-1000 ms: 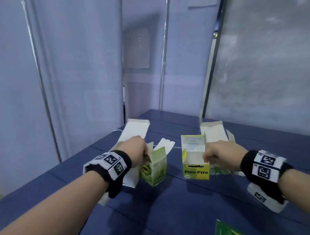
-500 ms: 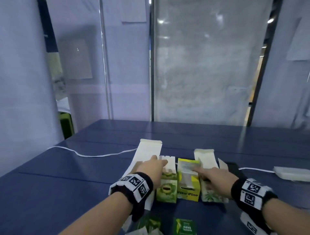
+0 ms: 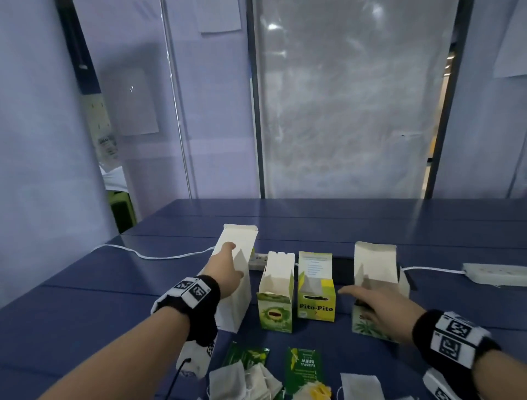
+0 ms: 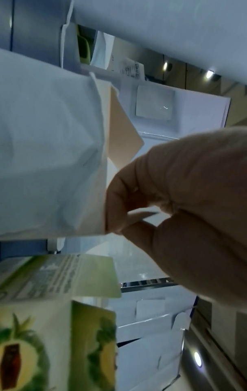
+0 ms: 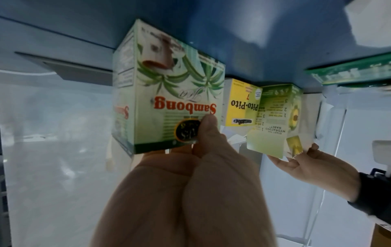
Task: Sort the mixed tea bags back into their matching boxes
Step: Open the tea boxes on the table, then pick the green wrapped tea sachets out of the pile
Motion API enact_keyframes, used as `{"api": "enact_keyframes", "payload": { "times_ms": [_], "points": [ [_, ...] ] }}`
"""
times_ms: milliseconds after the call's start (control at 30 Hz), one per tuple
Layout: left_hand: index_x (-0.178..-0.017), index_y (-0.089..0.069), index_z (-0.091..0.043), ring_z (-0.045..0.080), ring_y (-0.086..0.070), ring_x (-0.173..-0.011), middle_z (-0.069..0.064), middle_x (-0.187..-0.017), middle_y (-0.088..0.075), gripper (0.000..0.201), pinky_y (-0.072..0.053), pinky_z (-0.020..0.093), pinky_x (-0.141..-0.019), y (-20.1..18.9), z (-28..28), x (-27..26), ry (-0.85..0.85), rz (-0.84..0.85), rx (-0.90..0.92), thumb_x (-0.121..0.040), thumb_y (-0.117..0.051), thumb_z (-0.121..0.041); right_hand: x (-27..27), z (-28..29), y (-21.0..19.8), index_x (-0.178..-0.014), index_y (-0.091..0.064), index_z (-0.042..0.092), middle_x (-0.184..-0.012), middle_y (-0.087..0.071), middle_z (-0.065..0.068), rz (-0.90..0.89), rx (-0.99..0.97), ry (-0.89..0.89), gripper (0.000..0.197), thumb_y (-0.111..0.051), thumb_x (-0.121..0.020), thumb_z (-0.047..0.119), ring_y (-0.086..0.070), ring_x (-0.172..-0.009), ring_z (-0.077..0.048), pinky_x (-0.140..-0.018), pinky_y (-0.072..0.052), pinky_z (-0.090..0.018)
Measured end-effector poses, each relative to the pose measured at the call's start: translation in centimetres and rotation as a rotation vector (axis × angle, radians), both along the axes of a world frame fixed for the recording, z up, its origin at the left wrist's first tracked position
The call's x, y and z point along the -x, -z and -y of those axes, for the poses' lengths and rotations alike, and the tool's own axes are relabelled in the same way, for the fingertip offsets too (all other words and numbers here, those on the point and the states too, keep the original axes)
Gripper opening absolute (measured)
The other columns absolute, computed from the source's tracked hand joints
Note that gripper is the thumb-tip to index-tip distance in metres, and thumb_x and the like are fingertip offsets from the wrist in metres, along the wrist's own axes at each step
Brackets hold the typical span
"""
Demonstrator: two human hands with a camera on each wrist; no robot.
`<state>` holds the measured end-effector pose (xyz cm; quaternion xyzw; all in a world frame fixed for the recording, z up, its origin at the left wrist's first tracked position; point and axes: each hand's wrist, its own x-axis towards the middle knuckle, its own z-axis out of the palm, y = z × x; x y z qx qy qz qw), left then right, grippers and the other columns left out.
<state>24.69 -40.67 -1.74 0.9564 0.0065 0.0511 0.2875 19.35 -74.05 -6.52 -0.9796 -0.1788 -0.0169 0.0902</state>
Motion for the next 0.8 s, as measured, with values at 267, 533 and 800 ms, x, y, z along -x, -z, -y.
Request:
{"api": "enact_keyframes", "payload": {
  "times_ms": [267,533,800],
  "points": [
    [-0.101,-0.060,-0.027,0.002,-0.056,-0.077,-0.011,-0.092,-0.064,0.014,-0.044,0.021,-0.072,-3.1,-1.7,3.0,0.189,0.151,-0.129,-0.089,-0.061,-0.033,2.5,0.8,-0.9,-0.120,-0.052,0.035,-0.115,-0.050,0.023,0.127,-0.202,-0.077,0.038,-0.057,-0.091,0.012,-0.050,-0.112,-0.003,-0.088,-0.032,-0.003],
    [-0.107,-0.066,-0.026,0.008,-0.059,-0.091,-0.010,-0.104,-0.064,0.025,-0.045,0.017,-0.079,0.8,-2.6,10.2,0.532,-0.311,-0.530,-0.084,-0.064,-0.037,8.5,0.7,-0.3,-0.088,-0.061,0.041,-0.095,-0.063,0.020,0.025,-0.450,0.090,0.023,-0.067,-0.086,0.020,-0.059,-0.089,0.003,-0.076,-0.045,-0.012],
    [-0.114,-0.061,-0.027,0.009,-0.053,-0.086,-0.007,-0.110,-0.061,0.035,-0.044,0.020,-0.077,4.8,-3.5,12.6,0.481,-0.363,-0.562,-0.081,-0.066,-0.035,8.1,-3.2,1.6,-0.127,-0.052,0.027,-0.105,-0.056,0.012,-0.371,-0.002,0.048,0.047,-0.062,-0.082,0.034,-0.057,-0.093,-0.009,-0.085,-0.049,-0.024]
  ]
}}
